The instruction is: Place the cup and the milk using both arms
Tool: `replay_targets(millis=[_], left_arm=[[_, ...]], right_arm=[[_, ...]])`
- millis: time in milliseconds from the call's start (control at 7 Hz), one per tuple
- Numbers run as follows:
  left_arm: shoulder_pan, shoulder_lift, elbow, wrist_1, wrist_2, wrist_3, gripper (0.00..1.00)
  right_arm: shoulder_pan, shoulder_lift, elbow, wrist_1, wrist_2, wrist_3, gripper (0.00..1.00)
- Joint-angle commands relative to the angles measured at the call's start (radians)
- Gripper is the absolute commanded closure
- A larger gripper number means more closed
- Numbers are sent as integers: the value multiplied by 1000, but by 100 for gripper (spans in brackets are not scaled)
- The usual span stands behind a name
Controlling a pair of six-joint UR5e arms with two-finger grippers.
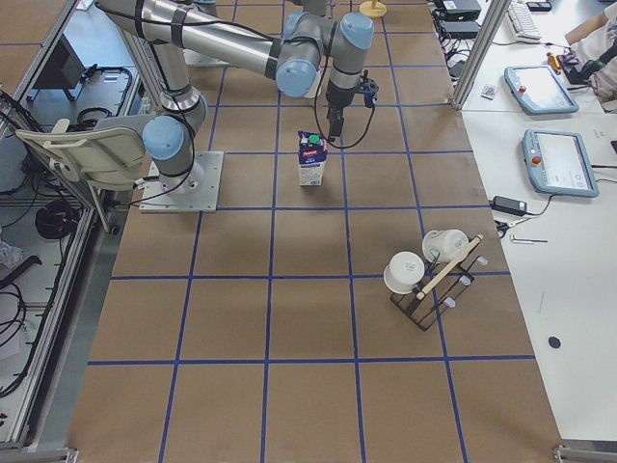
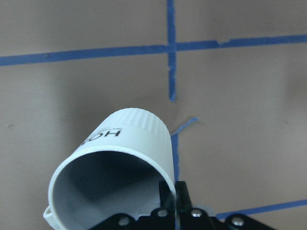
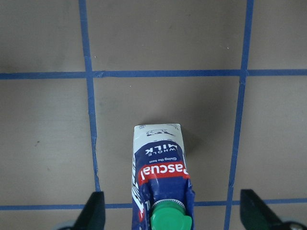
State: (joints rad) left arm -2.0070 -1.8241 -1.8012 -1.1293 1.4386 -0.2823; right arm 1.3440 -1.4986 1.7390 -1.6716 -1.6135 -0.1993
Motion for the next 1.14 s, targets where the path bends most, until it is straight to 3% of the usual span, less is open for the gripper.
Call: replay_targets(millis=[0, 286, 429, 571, 1000], left_arm=[[-45, -13, -4, -3, 2, 8, 100], [-65, -27, -4, 5, 5, -9, 100], [-75, -27, -4, -1, 5, -9, 47], [-76, -21, -1, -9, 3, -9, 0], [-29, 64, 66, -74, 12, 3, 0]], right_arm=[[-11, 0, 43, 9, 1, 8, 0], [-11, 0, 63, 15, 1, 17, 0], [-11, -2, 80, 13, 1, 17, 0], [-11, -2, 92, 4, 1, 17, 0], [-11, -2, 102, 21, 0, 58, 6]])
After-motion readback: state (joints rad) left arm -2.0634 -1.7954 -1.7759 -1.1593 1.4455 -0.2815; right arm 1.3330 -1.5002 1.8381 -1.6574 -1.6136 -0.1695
